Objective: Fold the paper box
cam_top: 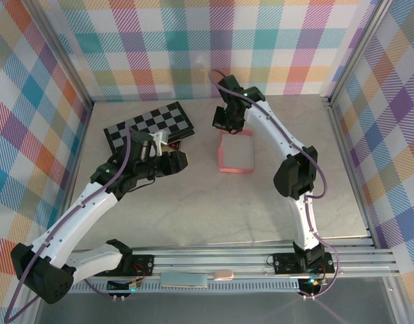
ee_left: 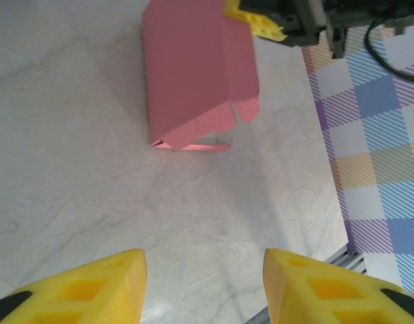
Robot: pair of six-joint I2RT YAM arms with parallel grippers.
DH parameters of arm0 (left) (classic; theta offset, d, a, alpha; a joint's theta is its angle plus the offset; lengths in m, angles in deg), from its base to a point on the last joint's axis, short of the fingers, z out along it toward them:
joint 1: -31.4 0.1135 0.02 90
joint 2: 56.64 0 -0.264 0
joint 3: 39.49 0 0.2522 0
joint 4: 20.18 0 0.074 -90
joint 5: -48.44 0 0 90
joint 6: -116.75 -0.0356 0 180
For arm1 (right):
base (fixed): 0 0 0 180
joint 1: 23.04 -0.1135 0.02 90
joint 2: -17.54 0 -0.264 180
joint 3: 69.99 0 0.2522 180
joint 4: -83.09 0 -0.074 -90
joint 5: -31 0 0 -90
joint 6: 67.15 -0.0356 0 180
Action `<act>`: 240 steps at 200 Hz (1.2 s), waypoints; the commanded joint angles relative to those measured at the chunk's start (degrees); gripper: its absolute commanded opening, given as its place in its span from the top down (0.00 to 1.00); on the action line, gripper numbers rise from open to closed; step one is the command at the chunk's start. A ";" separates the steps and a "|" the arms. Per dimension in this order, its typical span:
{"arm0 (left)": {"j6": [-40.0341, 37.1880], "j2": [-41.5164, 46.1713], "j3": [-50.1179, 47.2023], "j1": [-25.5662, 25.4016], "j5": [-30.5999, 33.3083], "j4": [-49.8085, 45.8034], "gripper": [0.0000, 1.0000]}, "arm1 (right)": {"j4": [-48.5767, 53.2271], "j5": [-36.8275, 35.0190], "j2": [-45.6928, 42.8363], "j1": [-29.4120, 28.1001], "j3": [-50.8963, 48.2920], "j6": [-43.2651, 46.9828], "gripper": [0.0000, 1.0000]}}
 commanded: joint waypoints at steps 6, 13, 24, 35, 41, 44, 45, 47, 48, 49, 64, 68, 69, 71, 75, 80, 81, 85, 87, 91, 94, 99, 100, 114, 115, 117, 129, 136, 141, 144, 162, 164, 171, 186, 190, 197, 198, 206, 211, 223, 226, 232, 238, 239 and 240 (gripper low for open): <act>-1.34 -0.69 2.20 -0.28 -0.02 -1.19 0.52 | 11.79 -12.18 -1.93 -0.65 2.10 -24.09 1.00; -1.51 -0.93 2.35 -0.28 0.13 -1.36 0.52 | 13.85 -13.55 -2.66 -0.76 1.66 -29.64 1.00; -1.54 -1.47 2.61 -0.20 0.24 -1.51 0.53 | 16.41 -15.29 -3.64 -1.11 0.93 -38.48 1.00; -1.56 -2.13 2.80 -0.04 -0.06 -1.55 0.53 | 18.35 -16.45 -4.24 -1.49 1.06 -46.06 1.00; -1.56 -2.50 2.98 0.07 -0.18 -1.72 0.53 | 19.86 -16.59 -4.16 -1.58 1.54 -50.66 1.00; -1.56 -2.77 3.11 0.14 -0.28 -1.81 0.53 | 20.51 -16.46 -4.12 -1.62 1.90 -53.10 1.00; -1.56 -2.84 3.14 0.15 -0.28 -1.79 0.53 | 20.83 -16.39 -4.08 -1.62 2.04 -53.89 1.00; -1.56 -3.00 3.16 0.16 -0.33 -1.89 0.53 | 21.64 -16.27 -3.97 -1.62 2.30 -55.47 1.00; -1.56 -3.09 3.20 0.20 -0.44 -1.92 0.53 | 22.00 -16.20 -3.92 -1.62 2.46 -56.22 1.00; -1.60 -3.17 3.23 0.23 -0.50 -1.93 0.53 | 22.36 -16.13 -3.81 -1.62 2.63 -57.03 1.00; -1.62 -4.37 3.90 0.51 -0.55 -2.60 0.53 | 27.14 -15.55 -2.08 -1.87 5.58 -66.49 1.00; -1.62 -4.72 4.09 0.56 -0.40 -2.94 0.53 | 27.43 -15.25 -1.74 -1.89 5.95 -67.80 1.00; -1.63 -4.87 4.16 0.58 -0.39 -3.06 0.53 | 27.41 -15.21 -1.66 -1.89 6.04 -68.09 1.00; -1.60 -4.98 4.27 0.59 -0.31 -3.26 0.53 | 27.39 -15.12 -1.56 -1.82 6.12 -68.64 1.00; -1.59 -5.42 4.52 0.68 -0.29 -3.65 0.53 | 27.35 -15.09 -1.52 -1.90 6.16 -69.78 1.00; -1.56 -5.78 4.72 0.81 -0.36 -3.86 0.53 | 27.23 -15.01 -1.47 -1.88 6.27 -71.20 1.00; -1.60 -5.84 4.78 0.84 -0.41 -3.83 0.53 | 27.22 -14.96 -1.48 -1.88 6.25 -71.51 1.00; -1.56 -6.10 4.90 0.86 -0.60 -3.81 0.53 | 27.14 -14.91 -1.43 -1.89 6.19 -72.56 1.00; -1.56 -6.19 4.96 0.91 -0.63 -3.78 0.53 | 27.06 -14.84 -1.39 -1.93 6.20 -73.01 1.00; -1.51 -6.44 5.07 0.94 -0.64 -3.79 0.53 | 26.99 -14.76 -1.26 -1.89 6.24 -73.87 1.00; -1.55 -6.77 5.17 1.02 -0.58 -3.94 0.53 | 26.97 -14.59 -1.17 -1.85 6.23 -74.62 1.00; -1.55 -7.20 5.54 1.08 -0.43 -4.40 0.53 | 26.82 -14.30 -1.09 -1.80 6.19 -75.48 1.00; -1.60 -7.30 5.58 1.10 -0.40 -4.49 0.53 | 26.80 -14.25 -1.03 -1.80 6.21 -75.63 1.00; -2.27 -9.09 6.61 1.37 0.21 -6.47 0.54 | 26.12 -13.24 -0.49 -1.80 6.20 -76.64 1.00; -2.31 -9.25 6.69 1.38 0.22 -6.58 0.54 | 26.09 -13.15 -0.47 -1.80 6.21 -76.69 1.00; -2.47 -9.42 6.75 1.39 0.32 -6.78 0.54 | 26.05 -13.00 -0.36 -1.80 6.23 -76.66 1.00; -3.60 -10.54 6.43 1.39 0.32 -6.53 0.53 | 25.71 -12.13 0.07 -1.92 6.22 -76.40 1.00; -4.34 -11.15 6.27 1.39 0.41 -6.33 0.53 | 25.75 -11.85 0.25 -1.89 6.16 -75.64 0.98; -4.86 -11.69 6.33 1.43 0.49 -6.22 0.53 | 25.79 -11.60 0.39 -1.89 6.14 -74.96 0.95; -5.16 -12.06 6.33 1.44 0.58 -6.24 0.53 | 25.83 -11.57 0.39 -1.89 6.14 -74.64 0.94; -6.63 -13.93 6.59 1.39 0.96 -5.83 0.52 | 26.17 -11.81 -0.16 -1.89 5.39 -72.18 0.85; -6.85 -14.06 6.55 1.39 0.95 -5.71 0.52 | 26.18 -11.94 -0.35 -1.97 5.25 -71.88 0.84; -7.10 -14.69 6.51 1.39 1.10 -5.19 0.52 | 25.87 -12.23 -0.87 -1.97 4.66 -70.63 0.81; -7.95 -15.99 6.34 1.39 1.33 -3.90 0.51 | 24.77 -12.82 -2.67 -1.95 2.65 -68.25 0.77; -8.19 -16.37 6.41 1.39 1.39 -3.58 0.51 | 24.35 -12.88 -3.27 -1.97 1.88 -67.64 0.76; -8.63 -17.11 6.49 1.39 1.23 -2.92 0.51 | 23.56 -12.80 -4.31 -1.98 0.48 -66.64 0.73; -8.74 -17.22 6.54 1.39 1.22 -2.78 0.51 | 23.45 -12.80 -4.49 -1.98 0.28 -66.55 0.73; -9.06 -18.17 6.87 1.39 1.03 -2.28 0.51 | 22.66 -12.56 -5.56 -1.96 -1.24 -65.65 0.69; -9.35 -18.69 7.13 1.31 1.03 -2.01 0.50 | 22.09 -12.62 -6.48 -1.98 -2.19 -64.85 0.67; -9.71 -19.61 7.72 1.13 1.33 -1.50 0.50 | 20.71 -13.86 -8.53 -1.95 -3.78 -62.13 0.62; -9.87 -19.94 7.94 1.11 1.33 -1.43 0.50 | 20.44 -14.43 -9.06 -1.97 -3.98 -61.32 0.60; -10.05 -20.37 8.35 1.00 1.40 -1.18 0.50 | 20.19 -15.79 -10.11 -1.97 -4.33 -59.69 0.57; -10.48 -20.82 8.79 0.88 1.19 -0.94 0.50 | 19.71 -17.45 -11.23 -1.97 -4.61 -57.93 0.55; -10.50 -20.96 8.83 0.87 1.11 -0.87 0.50 | 19.64 -17.76 -11.42 -1.93 -4.68 -57.67 0.54; -10.56 -21.03 8.90 0.87 1.07 -0.84 0.50 | 19.47 -18.05 -11.60 -1.91 -4.72 -57.09 0.54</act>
